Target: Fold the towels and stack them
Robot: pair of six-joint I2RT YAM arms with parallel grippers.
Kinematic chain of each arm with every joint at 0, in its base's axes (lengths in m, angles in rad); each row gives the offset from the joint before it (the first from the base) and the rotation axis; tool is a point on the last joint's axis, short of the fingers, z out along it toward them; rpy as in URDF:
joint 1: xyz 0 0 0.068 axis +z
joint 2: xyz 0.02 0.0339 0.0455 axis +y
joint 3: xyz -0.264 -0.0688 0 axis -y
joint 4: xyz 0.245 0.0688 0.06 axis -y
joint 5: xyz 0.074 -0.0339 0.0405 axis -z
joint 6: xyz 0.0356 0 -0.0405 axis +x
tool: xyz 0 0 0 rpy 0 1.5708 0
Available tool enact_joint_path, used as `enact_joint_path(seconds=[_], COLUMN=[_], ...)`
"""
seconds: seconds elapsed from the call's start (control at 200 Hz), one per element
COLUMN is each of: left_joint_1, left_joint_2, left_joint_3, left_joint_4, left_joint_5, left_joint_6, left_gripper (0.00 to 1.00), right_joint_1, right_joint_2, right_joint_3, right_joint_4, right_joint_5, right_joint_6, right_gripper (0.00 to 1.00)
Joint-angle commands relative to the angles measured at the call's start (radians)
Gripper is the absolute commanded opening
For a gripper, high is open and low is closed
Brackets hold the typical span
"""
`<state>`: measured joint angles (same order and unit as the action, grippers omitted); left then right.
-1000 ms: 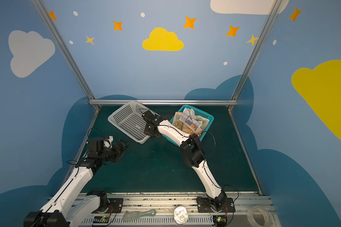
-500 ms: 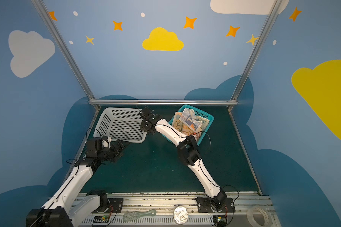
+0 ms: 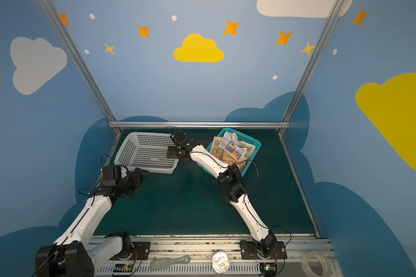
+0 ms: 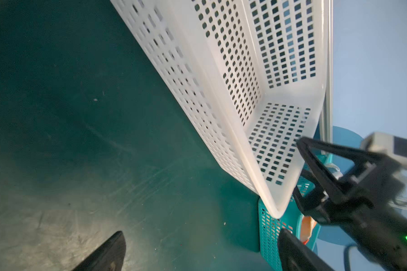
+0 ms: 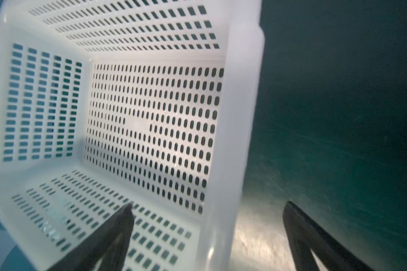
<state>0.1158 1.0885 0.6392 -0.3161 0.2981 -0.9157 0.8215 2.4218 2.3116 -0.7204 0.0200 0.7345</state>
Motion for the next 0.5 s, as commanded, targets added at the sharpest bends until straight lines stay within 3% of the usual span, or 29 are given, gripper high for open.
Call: enact_joint_path(seconds=[0.0,0.16,0.34,0.496], left_joint_1=[0.004,0.005,0.005,0.007], left_joint_2=[0.067,0.201,0.319,0.421], left_joint_3=[0.065,0.171,0.249,0.298], left_joint_4=[-0.01,-0.069,-0.064,-0.039], left_joint_5=[-0.038,-0.119,-0.143,-0.117], left_joint_6=[-0.015,0.007,-0.018,-0.034], left_gripper=[1.0,1.0,0.99,0.76], right_joint_1=[-0.006,-0.021,-0.056,-0.152], right_joint_2=[-0.225,-0.491,-0.829,-1.072], right_joint_3=[-0.121,-0.418,-0.8,-1.06], right_joint_4=[0.058,0.063,0.144,0.233], right_joint_5=[-0.015,0.054,0.269,0.284], right_joint_6=[-0.08,-0.117,-0.214,-0.253], right_gripper=[0.98,0.98,0.99,0.98])
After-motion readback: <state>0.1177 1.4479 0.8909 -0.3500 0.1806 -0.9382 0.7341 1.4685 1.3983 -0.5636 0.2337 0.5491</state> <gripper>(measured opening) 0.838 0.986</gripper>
